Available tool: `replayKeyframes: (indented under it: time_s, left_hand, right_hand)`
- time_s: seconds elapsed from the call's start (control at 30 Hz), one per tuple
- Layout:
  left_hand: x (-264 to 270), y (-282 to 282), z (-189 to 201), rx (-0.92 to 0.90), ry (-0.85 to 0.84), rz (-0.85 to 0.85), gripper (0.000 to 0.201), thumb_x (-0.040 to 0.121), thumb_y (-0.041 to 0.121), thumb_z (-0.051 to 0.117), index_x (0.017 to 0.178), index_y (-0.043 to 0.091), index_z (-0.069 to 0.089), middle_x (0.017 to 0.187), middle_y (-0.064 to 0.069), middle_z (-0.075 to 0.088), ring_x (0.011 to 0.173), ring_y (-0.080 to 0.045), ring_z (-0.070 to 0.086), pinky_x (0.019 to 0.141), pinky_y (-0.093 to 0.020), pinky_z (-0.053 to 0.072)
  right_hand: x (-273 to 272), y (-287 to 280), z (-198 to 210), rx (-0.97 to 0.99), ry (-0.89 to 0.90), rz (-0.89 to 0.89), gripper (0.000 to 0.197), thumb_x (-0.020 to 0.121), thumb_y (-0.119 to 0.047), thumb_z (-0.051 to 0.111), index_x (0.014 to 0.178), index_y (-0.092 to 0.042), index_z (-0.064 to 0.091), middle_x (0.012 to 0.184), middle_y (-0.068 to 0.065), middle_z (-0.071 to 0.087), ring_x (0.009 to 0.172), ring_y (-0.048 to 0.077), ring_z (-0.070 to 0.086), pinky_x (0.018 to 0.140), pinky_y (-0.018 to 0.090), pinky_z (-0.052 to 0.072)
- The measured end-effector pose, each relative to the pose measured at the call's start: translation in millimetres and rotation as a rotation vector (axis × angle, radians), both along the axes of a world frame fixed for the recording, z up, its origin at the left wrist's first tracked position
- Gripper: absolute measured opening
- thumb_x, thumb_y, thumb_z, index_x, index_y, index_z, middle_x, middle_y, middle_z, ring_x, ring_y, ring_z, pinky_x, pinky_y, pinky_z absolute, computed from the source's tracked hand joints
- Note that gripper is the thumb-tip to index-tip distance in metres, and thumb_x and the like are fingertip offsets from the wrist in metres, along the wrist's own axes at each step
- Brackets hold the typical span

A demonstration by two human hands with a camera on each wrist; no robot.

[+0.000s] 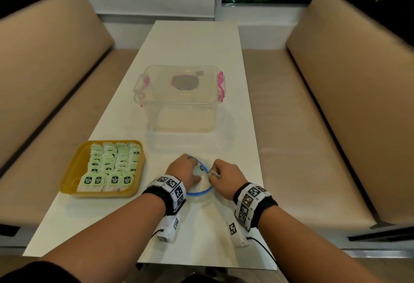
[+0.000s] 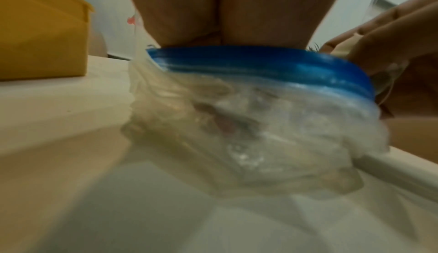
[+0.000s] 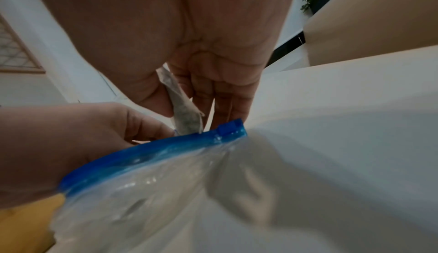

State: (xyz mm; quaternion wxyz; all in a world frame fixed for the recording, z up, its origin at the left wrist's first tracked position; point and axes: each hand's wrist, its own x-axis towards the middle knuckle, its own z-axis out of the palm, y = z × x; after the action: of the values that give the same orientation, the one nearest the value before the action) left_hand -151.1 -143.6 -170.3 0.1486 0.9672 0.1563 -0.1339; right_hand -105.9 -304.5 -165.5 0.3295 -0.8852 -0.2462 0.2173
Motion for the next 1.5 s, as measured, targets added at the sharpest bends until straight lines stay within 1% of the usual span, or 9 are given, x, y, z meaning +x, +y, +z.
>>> replayKeyframes:
  time_s: [0.27, 0.4, 0.63, 0.73, 0.83, 0.97, 1.17, 1.3, 1.5]
  left_hand:
    - [7, -4, 5, 0.053, 0.097, 0.011, 0.019, 0.088, 0.027, 0.063, 0.099, 0.017, 0.074, 0.115, -0.006, 0.056, 0.099, -0.026, 0.062, 0.088, -0.032, 0.051]
    - [2, -2, 7, -0.003, 0.117, 0.017, 0.008, 0.084, 0.017, 0.064, 0.089, 0.022, 0.066, 0.102, 0.001, 0.064, 0.092, -0.019, 0.061, 0.079, -0.027, 0.049]
    - [-14, 21, 24, -0.275, 0.023, 0.054, 0.046, 0.073, 0.016, 0.078, 0.111, 0.023, 0.052, 0.085, 0.003, 0.06, 0.078, -0.016, 0.057, 0.068, -0.027, 0.048]
    - [-23, 38, 35, -0.412, -0.129, 0.108, 0.055, 0.071, 0.016, 0.084, 0.115, 0.027, 0.052, 0.081, 0.005, 0.056, 0.069, -0.01, 0.053, 0.065, -0.018, 0.045]
    - [-31, 50, 47, -0.535, -0.319, 0.17, 0.062, 0.068, 0.012, 0.087, 0.117, 0.031, 0.053, 0.078, 0.007, 0.053, 0.066, -0.008, 0.051, 0.064, -0.011, 0.044]
    - [-35, 62, 61, -0.598, -0.434, 0.164, 0.053, 0.068, 0.011, 0.087, 0.11, 0.028, 0.06, 0.075, 0.011, 0.058, 0.068, -0.005, 0.056, 0.07, -0.022, 0.052]
    - [-47, 78, 71, -0.573, -0.409, 0.105, 0.033, 0.068, 0.024, 0.088, 0.094, 0.026, 0.068, 0.084, 0.007, 0.071, 0.077, -0.008, 0.066, 0.072, -0.032, 0.057]
    - [-51, 95, 82, -0.561, -0.501, 0.118, 0.021, 0.077, 0.034, 0.082, 0.093, 0.027, 0.07, 0.093, 0.012, 0.067, 0.083, -0.005, 0.064, 0.074, -0.024, 0.052]
    - [-60, 125, 103, -0.554, -0.54, 0.079, 0.003, 0.087, 0.026, 0.072, 0.086, 0.023, 0.074, 0.068, 0.012, 0.065, 0.064, -0.001, 0.053, 0.065, -0.014, 0.043]
  right_hand:
    - [2, 1, 2, -0.015, -0.009, -0.015, 0.022, 0.087, -0.021, 0.056, 0.071, -0.022, 0.041, 0.074, 0.004, 0.056, 0.071, 0.025, 0.051, 0.063, 0.031, 0.039]
    - [3, 2, 5, -0.026, -0.038, -0.019, 0.027, 0.089, -0.025, 0.055, 0.067, -0.02, 0.04, 0.066, 0.001, 0.051, 0.067, 0.024, 0.049, 0.061, 0.03, 0.037]
    - [6, 4, 13, 0.102, -0.049, -0.114, 0.033, 0.079, -0.013, 0.058, 0.057, -0.019, 0.035, 0.076, -0.001, 0.069, 0.071, 0.018, 0.06, 0.062, 0.026, 0.045]
    - [7, 6, 19, 0.185, -0.045, -0.153, 0.03, 0.084, -0.009, 0.053, 0.065, -0.018, 0.033, 0.061, -0.002, 0.044, 0.057, 0.017, 0.039, 0.055, 0.028, 0.033]
    - [6, 15, 26, 0.269, 0.047, -0.131, 0.013, 0.088, -0.007, 0.046, 0.082, -0.017, 0.04, 0.067, -0.002, 0.04, 0.06, 0.016, 0.035, 0.059, 0.031, 0.033]
    - [4, 39, 43, 0.353, 0.087, -0.04, 0.011, 0.09, -0.026, 0.061, 0.099, -0.022, 0.059, 0.063, -0.007, 0.046, 0.059, 0.011, 0.044, 0.063, 0.029, 0.041]
    - [-1, 75, 55, 0.374, 0.002, -0.003, 0.011, 0.089, -0.024, 0.067, 0.079, -0.019, 0.062, 0.067, -0.008, 0.051, 0.061, 0.01, 0.045, 0.064, 0.026, 0.042]
    - [-8, 93, 58, 0.319, -0.085, 0.047, 0.01, 0.09, -0.025, 0.065, 0.082, -0.024, 0.06, 0.07, -0.012, 0.052, 0.064, 0.006, 0.047, 0.062, 0.019, 0.037]
    - [-19, 129, 69, 0.322, -0.082, 0.106, 0.018, 0.087, -0.027, 0.068, 0.076, -0.033, 0.055, 0.074, -0.009, 0.049, 0.066, 0.006, 0.044, 0.063, 0.02, 0.034]
